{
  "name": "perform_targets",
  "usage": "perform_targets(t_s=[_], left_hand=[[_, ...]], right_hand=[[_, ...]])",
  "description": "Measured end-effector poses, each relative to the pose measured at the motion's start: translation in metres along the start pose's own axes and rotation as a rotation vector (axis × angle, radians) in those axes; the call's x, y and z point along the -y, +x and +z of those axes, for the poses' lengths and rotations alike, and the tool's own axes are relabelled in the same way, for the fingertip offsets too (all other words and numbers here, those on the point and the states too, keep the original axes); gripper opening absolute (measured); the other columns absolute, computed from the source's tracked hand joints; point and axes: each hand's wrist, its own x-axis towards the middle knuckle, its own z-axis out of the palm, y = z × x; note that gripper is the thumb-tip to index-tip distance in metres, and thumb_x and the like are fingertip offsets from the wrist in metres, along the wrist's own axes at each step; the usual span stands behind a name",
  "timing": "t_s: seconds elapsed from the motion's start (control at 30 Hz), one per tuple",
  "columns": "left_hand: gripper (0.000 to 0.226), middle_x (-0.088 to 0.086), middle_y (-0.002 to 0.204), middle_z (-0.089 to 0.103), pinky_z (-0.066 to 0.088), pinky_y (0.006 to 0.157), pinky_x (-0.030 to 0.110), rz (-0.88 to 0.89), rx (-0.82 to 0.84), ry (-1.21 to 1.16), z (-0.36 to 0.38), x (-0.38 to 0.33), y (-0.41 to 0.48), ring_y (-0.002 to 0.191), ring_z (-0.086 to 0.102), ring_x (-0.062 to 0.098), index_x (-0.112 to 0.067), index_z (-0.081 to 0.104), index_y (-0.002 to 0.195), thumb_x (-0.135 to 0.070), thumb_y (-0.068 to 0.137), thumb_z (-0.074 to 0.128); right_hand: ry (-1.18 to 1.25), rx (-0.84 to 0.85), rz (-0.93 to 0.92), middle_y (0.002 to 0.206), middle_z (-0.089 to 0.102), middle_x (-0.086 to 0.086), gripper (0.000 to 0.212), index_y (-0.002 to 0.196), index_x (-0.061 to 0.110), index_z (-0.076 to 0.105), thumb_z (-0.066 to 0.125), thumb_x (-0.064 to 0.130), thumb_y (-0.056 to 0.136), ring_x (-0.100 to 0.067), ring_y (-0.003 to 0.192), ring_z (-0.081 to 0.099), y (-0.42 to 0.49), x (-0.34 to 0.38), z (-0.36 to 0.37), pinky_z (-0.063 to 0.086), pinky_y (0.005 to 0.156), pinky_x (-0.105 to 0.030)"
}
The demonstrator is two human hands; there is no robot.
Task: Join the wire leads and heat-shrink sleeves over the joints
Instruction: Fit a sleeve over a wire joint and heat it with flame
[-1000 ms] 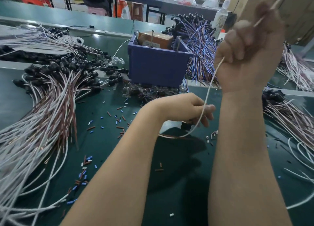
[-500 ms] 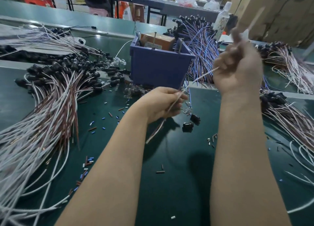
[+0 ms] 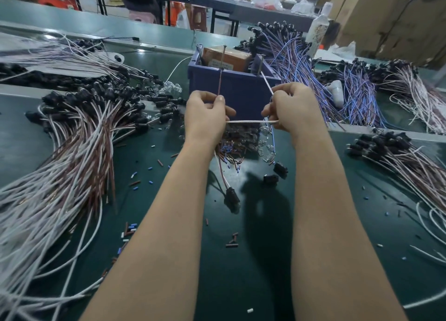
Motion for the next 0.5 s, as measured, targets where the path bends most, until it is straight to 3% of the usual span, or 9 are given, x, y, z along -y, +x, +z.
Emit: perform_targets(t_s=[0.17,0.33,0.5], left_hand=[[0.017,-0.002,0.068,0.062,0.038,0.051,0.019,-0.038,-0.030,-0.074,-0.0039,-0.0035,0.0029,0.049,0.048,0.003,-0.017,0.043,0.084,-0.003,0.093,0.042],[0.027,0.006,0.076,0.063,0.049,0.054,0.014,-0.072,-0.019,-0.217,-0.0032,-0.0062,0.0011,0.049,0.058,0.000,-0.018,0.034,0.083,0.008,0.093,0.030],[0.025,-0.002,0.081,0.066,0.046,0.059,0.011,-0.003,-0.019,-0.090,-0.0052,-0.0017,0.0053,0.062,0.056,0.002,-0.017,0.043,0.087,0.007,0.091,0.037]], right_hand=[[0.036,0.046,0.010,0.040,0.058,0.008,0.018,0.088,0.017,0.050,0.038,0.004,0.089,-0.003,0.034,0.046,-0.0036,0.0038,0.0004,0.036,0.037,-0.011],[0.024,0.055,0.010,0.043,0.059,0.006,0.016,0.091,0.016,0.051,0.039,0.005,0.090,-0.002,0.033,0.044,-0.0041,0.0047,0.0021,0.036,0.037,-0.010],[0.021,0.051,0.012,0.044,0.059,0.006,0.016,0.095,0.016,0.052,0.040,0.006,0.090,-0.002,0.032,0.044,-0.0041,0.0036,0.0022,0.036,0.036,-0.011]])
